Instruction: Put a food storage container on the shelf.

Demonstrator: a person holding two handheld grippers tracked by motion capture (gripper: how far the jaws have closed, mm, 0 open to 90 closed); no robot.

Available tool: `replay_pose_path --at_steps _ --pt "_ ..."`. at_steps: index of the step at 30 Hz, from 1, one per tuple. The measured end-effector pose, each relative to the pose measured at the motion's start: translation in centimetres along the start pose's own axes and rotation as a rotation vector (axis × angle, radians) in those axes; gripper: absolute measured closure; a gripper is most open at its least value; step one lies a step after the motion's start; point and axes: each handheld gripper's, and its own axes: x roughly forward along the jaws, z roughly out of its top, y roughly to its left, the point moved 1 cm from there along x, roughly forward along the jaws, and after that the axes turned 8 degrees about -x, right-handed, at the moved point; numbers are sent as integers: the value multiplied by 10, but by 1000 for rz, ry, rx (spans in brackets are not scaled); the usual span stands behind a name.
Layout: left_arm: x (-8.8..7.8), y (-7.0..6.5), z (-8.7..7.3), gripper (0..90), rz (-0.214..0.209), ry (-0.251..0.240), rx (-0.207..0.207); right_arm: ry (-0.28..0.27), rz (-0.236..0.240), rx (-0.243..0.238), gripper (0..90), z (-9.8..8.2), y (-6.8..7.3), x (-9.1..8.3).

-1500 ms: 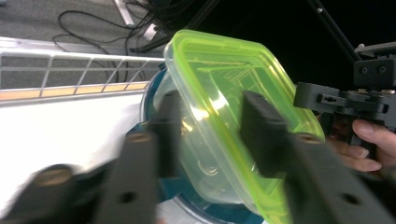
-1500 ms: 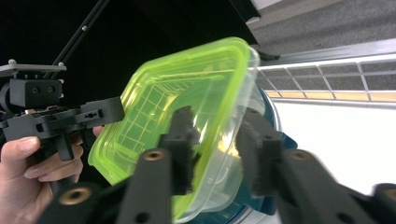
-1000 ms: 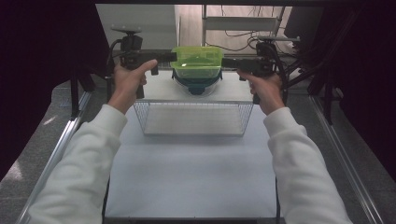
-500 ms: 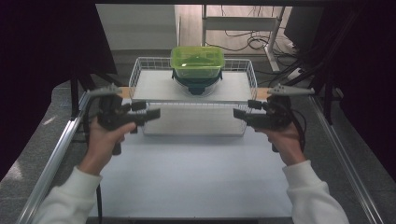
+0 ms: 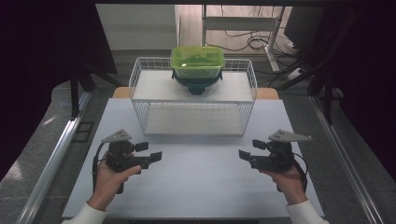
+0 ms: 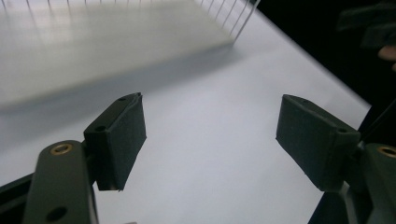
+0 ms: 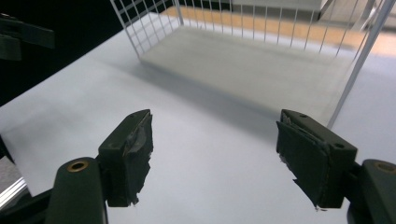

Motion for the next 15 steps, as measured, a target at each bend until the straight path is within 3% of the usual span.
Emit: replay_pose_path --at_steps 1,2,3,7,15 --pt "4 3 -6 240 17 8 -7 14 7 7 269 -12 1 4" --pt "4 3 -6 239 17 8 -7 14 7 7 269 -12 1 4" --pt "7 4 -9 239 24 20 -8 50 8 1 269 -20 2 7" --pt "9 2 -10 238 23 26 0 62 8 5 267 -28 3 8" --pt "4 9 -9 228 30 -4 -20 -4 -43 -9 205 -28 -1 0"
